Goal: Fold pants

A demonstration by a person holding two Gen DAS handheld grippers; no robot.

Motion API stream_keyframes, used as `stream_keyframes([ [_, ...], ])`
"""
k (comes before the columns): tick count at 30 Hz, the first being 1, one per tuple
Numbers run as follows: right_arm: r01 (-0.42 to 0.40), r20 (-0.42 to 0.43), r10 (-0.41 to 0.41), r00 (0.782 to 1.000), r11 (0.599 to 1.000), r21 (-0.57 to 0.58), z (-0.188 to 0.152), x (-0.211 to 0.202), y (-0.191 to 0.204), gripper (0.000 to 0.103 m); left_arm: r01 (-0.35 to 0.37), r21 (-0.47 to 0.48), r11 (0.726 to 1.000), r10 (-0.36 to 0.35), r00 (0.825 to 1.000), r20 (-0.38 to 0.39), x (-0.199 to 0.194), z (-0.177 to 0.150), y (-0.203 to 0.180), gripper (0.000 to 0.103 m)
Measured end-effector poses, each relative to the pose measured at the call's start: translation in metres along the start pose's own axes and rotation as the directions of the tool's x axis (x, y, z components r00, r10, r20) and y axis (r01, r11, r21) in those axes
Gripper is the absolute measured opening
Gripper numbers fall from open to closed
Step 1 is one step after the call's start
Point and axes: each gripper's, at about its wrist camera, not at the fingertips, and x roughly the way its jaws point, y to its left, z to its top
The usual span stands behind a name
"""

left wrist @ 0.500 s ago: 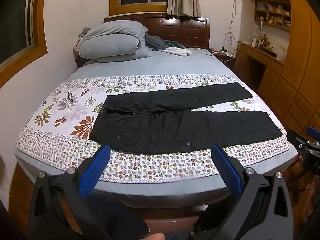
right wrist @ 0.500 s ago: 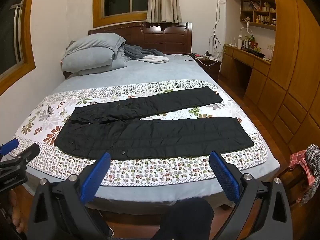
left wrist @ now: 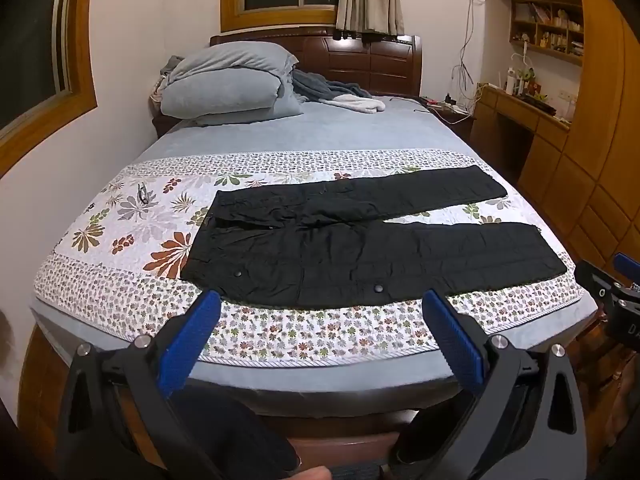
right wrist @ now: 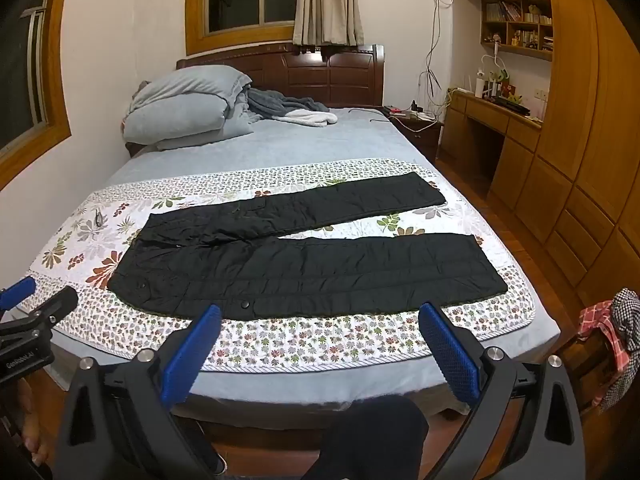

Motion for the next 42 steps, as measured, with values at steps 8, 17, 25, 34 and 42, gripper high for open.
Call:
stream_keyframes([
  [8, -0.001, 0.0, 0.001, 1.0, 1.0, 0.002, 0.0, -0.0004, -0.0003, 0.1, -0.001, 0.0, 1.0, 0.001, 1.0, 0.003, -0.0009, -0.0002, -0.001, 0.1],
  [17, -0.001, 0.0, 0.001, 1.0, 1.0, 0.001, 0.0004, -0.0015, 0.0008, 0.1, -0.001, -0.002, 1.0, 0.001, 1.0, 0.001, -0.0007, 0.0002, -0.0004, 0.1],
  [25, -0.001, -0.001, 0.001, 1.0, 1.0, -0.001, -0.0012, -0.0003, -0.0003, 0.1, -0.006, -0.004, 1.0, 0.006, 1.0, 0.001, 0.0002, 0.0012, 0.0018, 0.1],
  [34, 0.002, -0.001, -0.002, 1.0, 1.0, -0.002, -0.0035, 0.0032, -0.0034, 0.1, -0.011, 0.0, 1.0, 0.011, 1.0, 0.004, 0.0019, 0.0013, 0.0041, 0.1],
  [42, 0.0, 0.001, 0.0, 1.0, 1.0, -0.007, -0.0018, 0.0032, -0.0022, 0.1, -0.014, -0.004, 1.0, 0.014, 1.0, 0.007, 0.0011, 0.0016, 0.0025, 0.1],
])
